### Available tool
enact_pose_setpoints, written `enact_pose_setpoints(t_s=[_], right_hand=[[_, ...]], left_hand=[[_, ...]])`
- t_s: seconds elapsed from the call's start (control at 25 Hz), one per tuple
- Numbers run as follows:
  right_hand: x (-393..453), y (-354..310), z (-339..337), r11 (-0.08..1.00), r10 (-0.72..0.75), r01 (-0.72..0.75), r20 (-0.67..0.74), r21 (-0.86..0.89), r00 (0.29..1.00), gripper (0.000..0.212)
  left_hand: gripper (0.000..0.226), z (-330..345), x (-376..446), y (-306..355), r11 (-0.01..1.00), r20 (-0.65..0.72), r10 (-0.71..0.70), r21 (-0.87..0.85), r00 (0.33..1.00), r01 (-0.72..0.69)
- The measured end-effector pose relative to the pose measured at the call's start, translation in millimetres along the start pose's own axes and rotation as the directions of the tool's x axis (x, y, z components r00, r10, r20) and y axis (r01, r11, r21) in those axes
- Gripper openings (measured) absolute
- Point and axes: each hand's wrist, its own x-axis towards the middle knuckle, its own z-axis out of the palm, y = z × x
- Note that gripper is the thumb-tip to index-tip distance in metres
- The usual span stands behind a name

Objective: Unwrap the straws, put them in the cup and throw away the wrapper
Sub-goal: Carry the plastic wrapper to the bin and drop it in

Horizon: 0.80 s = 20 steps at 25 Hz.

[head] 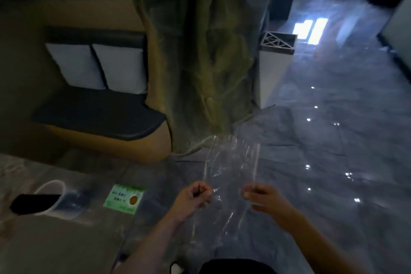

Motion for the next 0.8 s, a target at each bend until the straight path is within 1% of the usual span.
enact_pose_setpoints(t_s=[0.08,0.16,0.24,0.36,0.48,0.56,0.68,0.8], right_hand=[[-3,6,-24,0.998,-0.003,0.008,-0.085,0.056,0.996,0.003],[-7,8,-39,0.996,-0.023,0.037,-0.160,0.085,0.987,0.008],[-10,10,-56,0.992,-0.039,0.065,-0.232,0.106,0.972,0.007],[-12,11,-82,0.985,-0.073,0.120,-0.333,0.124,0.940,0.006],[-9,5,-107,0.980,-0.082,0.154,-0.441,0.129,0.894,0.003],[-2,-4,-120,0.980,-0.076,0.155,-0.483,0.126,0.872,0.004],[17,-27,-139,0.984,-0.055,0.132,-0.504,0.118,0.862,0.009],[49,-57,-156,0.989,-0.059,0.124,-0.550,0.082,0.833,0.011]], left_hand=[[0.010,18,15,8,1.000,0.030,-0.027,0.008,0.999,0.027],[0.011,29,26,14,0.999,0.007,-0.045,0.016,0.999,0.045],[0.012,43,42,22,0.998,-0.003,-0.053,0.043,0.999,0.053],[0.012,66,69,33,0.996,-0.007,-0.043,0.074,0.999,0.044],[0.015,87,102,46,0.996,0.047,-0.029,0.084,0.998,0.025],[0.016,97,129,55,0.996,0.090,-0.025,0.083,0.996,0.017],[0.012,108,180,70,0.997,0.146,-0.041,0.067,0.988,0.032],[0.013,108,232,86,0.998,0.176,-0.017,0.059,0.984,0.007]])
